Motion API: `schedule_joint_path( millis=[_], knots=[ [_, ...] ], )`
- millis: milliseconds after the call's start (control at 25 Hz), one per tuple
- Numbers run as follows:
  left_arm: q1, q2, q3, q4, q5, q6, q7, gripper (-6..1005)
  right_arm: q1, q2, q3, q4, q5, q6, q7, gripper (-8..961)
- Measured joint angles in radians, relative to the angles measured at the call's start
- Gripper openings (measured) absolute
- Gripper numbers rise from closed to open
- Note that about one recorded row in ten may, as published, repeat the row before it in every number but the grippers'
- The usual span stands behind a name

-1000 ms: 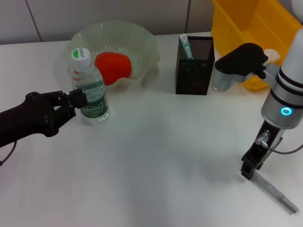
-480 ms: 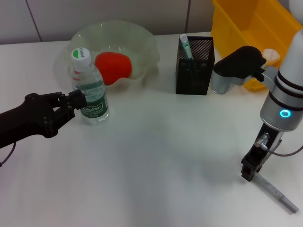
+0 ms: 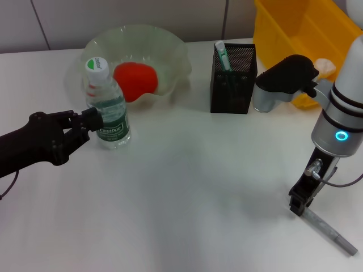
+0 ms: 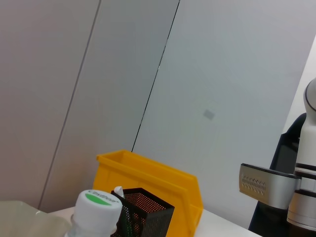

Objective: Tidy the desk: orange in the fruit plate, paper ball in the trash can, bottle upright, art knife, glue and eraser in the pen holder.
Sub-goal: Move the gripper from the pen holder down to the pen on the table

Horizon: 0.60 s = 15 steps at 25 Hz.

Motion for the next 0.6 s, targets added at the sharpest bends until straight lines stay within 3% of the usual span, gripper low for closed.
schedule_joint_path(
  millis=[600],
  knots=[
    [0.001, 0.002, -0.012, -0.024, -0.008, 0.011, 0.023, 140, 0.0, 0.001, -0.003, 0.006, 0.002, 0.0, 0.001, 144]
  ],
)
